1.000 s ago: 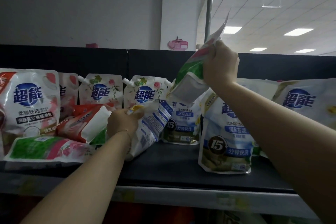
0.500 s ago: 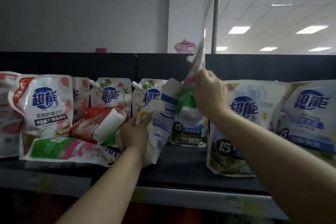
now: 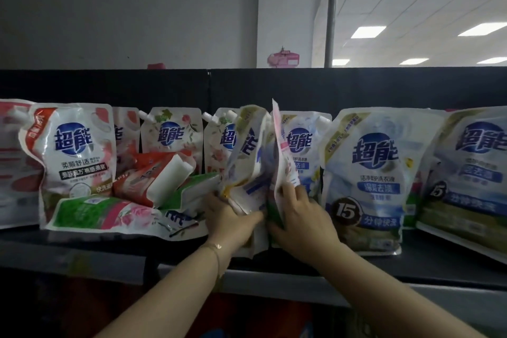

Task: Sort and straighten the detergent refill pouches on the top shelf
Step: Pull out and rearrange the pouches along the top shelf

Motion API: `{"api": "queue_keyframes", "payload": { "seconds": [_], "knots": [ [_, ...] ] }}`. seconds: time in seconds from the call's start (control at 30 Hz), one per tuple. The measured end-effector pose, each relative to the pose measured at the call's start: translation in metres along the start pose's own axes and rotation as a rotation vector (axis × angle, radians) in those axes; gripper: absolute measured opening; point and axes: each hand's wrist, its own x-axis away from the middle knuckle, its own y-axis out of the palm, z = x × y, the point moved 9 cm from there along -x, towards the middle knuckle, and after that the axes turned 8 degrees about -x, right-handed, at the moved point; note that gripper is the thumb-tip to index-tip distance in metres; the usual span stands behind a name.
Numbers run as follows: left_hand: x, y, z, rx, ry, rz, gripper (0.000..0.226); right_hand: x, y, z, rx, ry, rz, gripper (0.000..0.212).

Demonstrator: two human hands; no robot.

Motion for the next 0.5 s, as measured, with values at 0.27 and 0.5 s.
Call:
{"api": "queue_keyframes", "payload": {
  "seconds": [0.27, 0.5],
  "knots": [
    [-0.019, 0.038, -0.027, -0.347, 0.173, -0.137, 0.133, 0.023, 0.015, 0.014, -0.164, 0.204, -0.017, 0.080],
    [-0.020, 0.041, -0.015, -0.376, 0.263, -0.145, 0.137, 0.036, 0.020, 0.018, -0.274, 0.283, 0.063, 0.058]
  ]
}}
